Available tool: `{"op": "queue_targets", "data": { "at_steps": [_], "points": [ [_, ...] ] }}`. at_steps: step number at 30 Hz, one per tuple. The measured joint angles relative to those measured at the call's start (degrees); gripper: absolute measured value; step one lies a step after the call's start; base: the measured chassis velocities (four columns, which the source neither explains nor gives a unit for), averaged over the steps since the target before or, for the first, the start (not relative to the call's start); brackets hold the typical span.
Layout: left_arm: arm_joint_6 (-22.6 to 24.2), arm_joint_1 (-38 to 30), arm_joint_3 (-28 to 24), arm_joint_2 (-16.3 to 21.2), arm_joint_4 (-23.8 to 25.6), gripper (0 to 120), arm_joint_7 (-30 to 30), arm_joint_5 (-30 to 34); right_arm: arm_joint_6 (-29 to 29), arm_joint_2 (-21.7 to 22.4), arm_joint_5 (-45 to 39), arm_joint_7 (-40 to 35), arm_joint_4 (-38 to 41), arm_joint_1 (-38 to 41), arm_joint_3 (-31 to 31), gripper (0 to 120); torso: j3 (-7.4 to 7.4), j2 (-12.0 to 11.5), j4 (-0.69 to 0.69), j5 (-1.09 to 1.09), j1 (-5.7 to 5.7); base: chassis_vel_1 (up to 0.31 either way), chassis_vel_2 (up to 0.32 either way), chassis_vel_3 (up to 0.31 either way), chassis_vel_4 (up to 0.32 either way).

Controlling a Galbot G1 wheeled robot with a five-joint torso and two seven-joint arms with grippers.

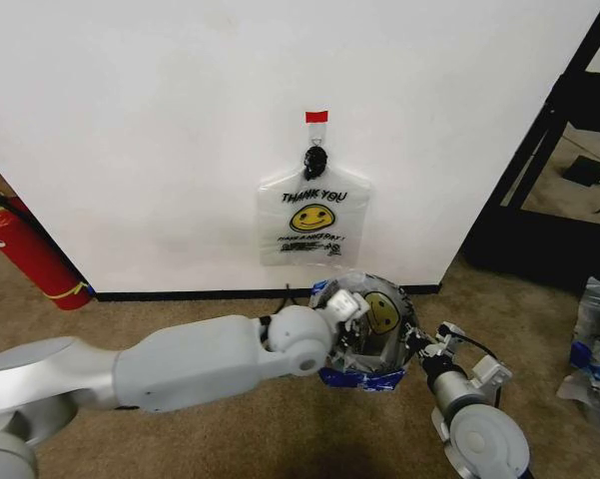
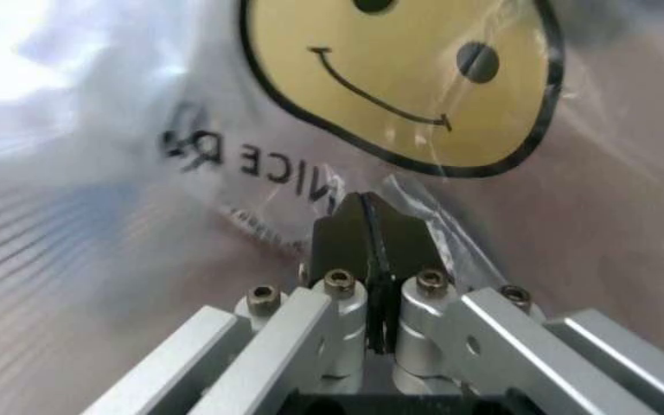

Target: Pick up the garbage bag from the wall and place it over the trash bin.

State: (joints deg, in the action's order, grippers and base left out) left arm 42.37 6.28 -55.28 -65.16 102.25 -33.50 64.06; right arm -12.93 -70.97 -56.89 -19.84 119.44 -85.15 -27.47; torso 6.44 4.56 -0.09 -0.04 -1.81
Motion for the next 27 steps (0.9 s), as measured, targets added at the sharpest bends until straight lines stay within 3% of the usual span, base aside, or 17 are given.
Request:
{"op": "queue_targets", "data": {
  "at_steps": [8,27],
  "points": [
    [-0.11,-1.69,-3.82,-2.48,-4.49,0,-2.37,5.64,0.17,0.71,-0.11,0.02,0.95,-0.7,-0.29,0,-0.01,0.0,0.01,-0.01,0.0,0.0,0.0,0.0,0.0],
    [-0.22,-2.7,-8.44,-6.55,-14.0,0,-0.69,5.84,0.27,-0.03,2.42,1.78,2.47,-1.42,1.66,0,0.0,0.0,0.01,-0.01,0.0,0.0,0.0,0.0,0.0]
  ]
}}
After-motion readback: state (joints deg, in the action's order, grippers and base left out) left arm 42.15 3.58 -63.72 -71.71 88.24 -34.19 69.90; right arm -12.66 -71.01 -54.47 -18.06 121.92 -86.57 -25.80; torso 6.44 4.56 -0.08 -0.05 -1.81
